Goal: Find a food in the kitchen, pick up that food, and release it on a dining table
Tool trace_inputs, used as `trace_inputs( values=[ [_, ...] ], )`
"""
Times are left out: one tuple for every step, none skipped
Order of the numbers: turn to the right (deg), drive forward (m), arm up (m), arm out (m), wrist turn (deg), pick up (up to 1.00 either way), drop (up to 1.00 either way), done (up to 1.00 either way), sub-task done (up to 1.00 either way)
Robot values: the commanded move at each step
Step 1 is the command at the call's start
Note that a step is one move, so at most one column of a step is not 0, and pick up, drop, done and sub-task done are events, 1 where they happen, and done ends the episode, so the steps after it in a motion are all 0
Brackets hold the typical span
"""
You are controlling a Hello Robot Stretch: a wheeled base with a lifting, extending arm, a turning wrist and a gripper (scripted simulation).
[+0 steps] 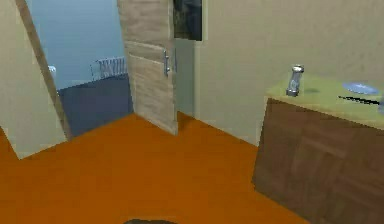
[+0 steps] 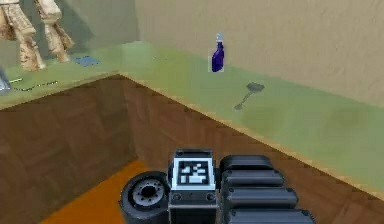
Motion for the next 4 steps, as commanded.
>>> trace_inputs(
  values=[
    [-42.0,0.00,0.00,0.00,0.0,0.00,0.00,0.00,0.00],
    [0.0,0.75,0.00,0.00,0.0,0.00,0.00,0.00,0.00],
    [-45.0,0.00,0.00,0.00,0.0,0.00,0.00,0.00,0.00],
    [-3.0,0.00,0.00,0.00,0.0,0.00,0.00,0.00,0.00]
  ],
)
